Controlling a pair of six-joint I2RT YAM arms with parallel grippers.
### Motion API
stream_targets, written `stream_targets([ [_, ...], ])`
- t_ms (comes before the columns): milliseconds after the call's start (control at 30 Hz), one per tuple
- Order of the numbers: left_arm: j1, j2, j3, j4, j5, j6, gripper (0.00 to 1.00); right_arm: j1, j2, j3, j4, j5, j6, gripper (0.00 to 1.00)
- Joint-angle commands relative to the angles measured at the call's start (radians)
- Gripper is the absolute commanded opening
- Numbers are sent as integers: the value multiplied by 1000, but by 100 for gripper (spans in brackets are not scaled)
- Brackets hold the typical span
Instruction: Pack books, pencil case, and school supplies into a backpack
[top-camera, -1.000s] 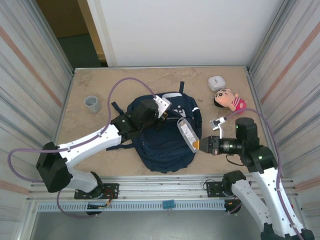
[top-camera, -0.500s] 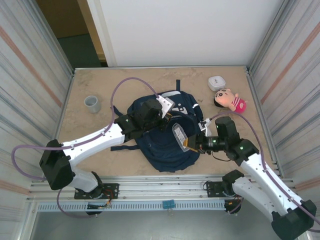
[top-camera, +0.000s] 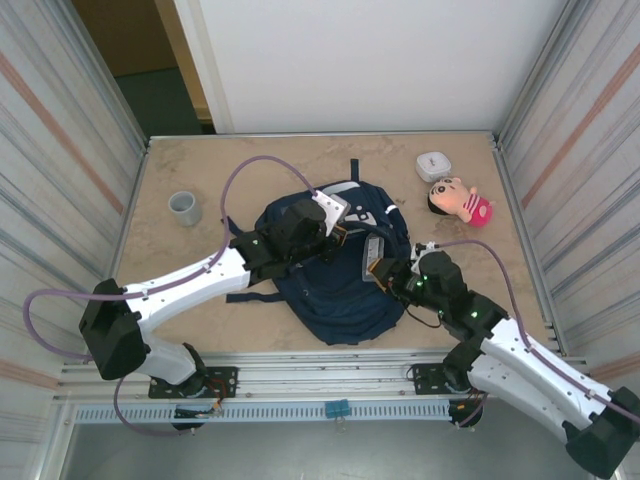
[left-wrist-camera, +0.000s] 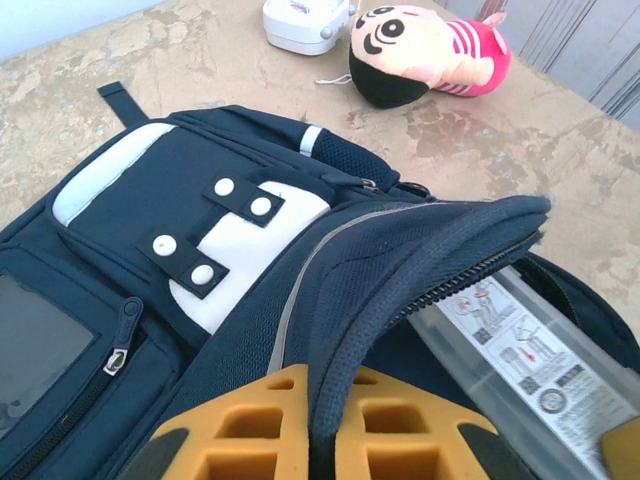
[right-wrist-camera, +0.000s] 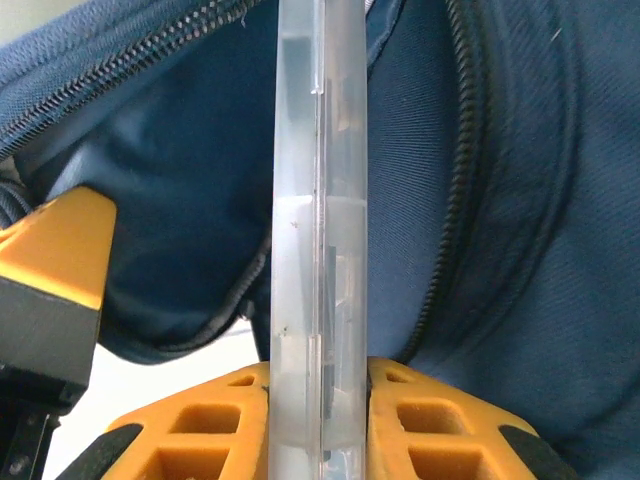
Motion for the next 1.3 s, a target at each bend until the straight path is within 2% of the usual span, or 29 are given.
stream_targets([
  [0, -19, -39, 61, 124, 12, -46, 0, 46, 66, 7, 140, 170, 94, 14],
  [233, -30, -27, 67, 125, 19, -51, 0, 151, 227, 60, 274, 284, 117, 21],
  [367, -35, -28, 65, 131, 32, -62, 0, 187, 302, 60, 363, 348, 153, 22],
  [567, -42, -33, 56, 142, 50, -71, 0, 204, 435, 101, 474, 341, 175, 31],
  [733, -41, -45, 44, 143, 10, -63, 0, 202, 486, 110, 495, 302, 195, 39],
  [900, -17, -78, 5, 146, -19, -66, 0, 188, 412, 70, 437, 272, 195, 48],
  [1000, -1, -100, -17, 150, -21, -68, 0, 161, 325, 44, 370, 231, 172, 50],
  [1200, 28, -131, -60, 177, 21, -55, 0, 57, 90, 76, 151, 36, 19, 52],
  [1267, 30, -130, -76, 198, 58, -29, 0, 24, 33, 109, 75, -20, -47, 59],
])
